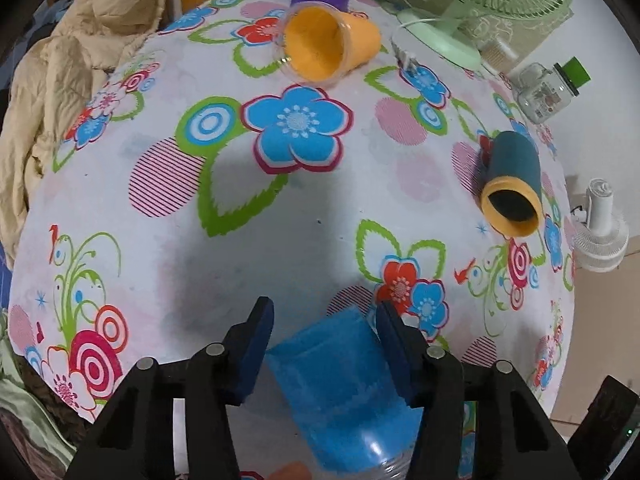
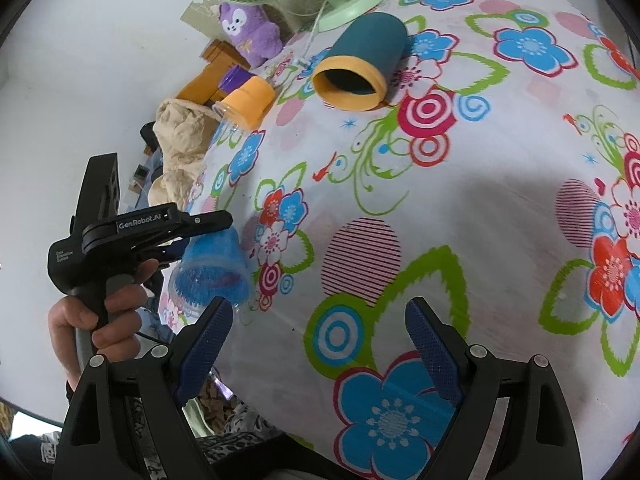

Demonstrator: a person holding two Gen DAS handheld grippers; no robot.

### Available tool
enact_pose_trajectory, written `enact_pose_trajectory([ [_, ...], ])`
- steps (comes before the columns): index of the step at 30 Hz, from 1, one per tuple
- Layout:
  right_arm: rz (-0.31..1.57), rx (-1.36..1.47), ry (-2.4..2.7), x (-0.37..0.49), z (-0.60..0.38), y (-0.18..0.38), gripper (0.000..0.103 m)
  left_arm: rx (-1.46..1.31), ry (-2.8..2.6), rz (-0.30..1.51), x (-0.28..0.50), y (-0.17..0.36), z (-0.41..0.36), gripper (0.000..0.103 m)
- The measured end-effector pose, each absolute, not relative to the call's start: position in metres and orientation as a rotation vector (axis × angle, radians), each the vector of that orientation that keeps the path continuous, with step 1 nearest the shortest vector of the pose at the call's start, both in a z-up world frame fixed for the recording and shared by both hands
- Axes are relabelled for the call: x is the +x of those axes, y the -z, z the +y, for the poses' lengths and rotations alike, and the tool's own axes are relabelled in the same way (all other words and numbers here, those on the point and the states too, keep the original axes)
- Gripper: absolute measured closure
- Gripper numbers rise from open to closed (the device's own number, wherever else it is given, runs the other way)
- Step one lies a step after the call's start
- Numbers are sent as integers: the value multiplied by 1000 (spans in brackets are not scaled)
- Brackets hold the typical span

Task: Flip cup upside down

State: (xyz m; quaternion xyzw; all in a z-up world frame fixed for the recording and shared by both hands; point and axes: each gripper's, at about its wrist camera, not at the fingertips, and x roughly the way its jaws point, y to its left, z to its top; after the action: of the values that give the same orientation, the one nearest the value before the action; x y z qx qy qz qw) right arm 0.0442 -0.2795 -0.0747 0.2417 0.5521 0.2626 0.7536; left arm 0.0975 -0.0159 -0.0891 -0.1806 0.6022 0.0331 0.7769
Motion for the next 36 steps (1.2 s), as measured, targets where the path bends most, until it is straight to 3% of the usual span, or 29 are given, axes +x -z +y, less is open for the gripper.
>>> enact_pose_trajectory([
  [6, 1203, 526, -578, 44, -278, 75, 13, -379, -55, 1304, 96, 85, -21, 56],
  [8, 1203, 525, -579, 43, -279, 75, 13, -376, -61, 1309, 95, 85, -21, 47],
  [10, 1203, 527, -579, 43, -279, 75, 13, -379, -100, 1307, 93, 86, -18, 23],
  [16, 1206, 536, -575, 44, -279, 78, 13, -389, -116, 1308, 86, 86, -17, 17],
  [21, 1204, 531, -579, 41, -280, 77, 13, -440, -107, 1352, 85, 101, -23, 19],
  [23, 1203, 533, -573, 41, -282, 77, 13, -444, -106, 1362, 84, 105, -24, 28],
  [25, 1204, 539, -564, 41, -285, 78, 13, -417, -107, 1349, 85, 102, -26, 46],
  [36, 1195, 524, -582, 41, -280, 73, 13, -346, -44, 1209, 92, 55, -32, 47],
])
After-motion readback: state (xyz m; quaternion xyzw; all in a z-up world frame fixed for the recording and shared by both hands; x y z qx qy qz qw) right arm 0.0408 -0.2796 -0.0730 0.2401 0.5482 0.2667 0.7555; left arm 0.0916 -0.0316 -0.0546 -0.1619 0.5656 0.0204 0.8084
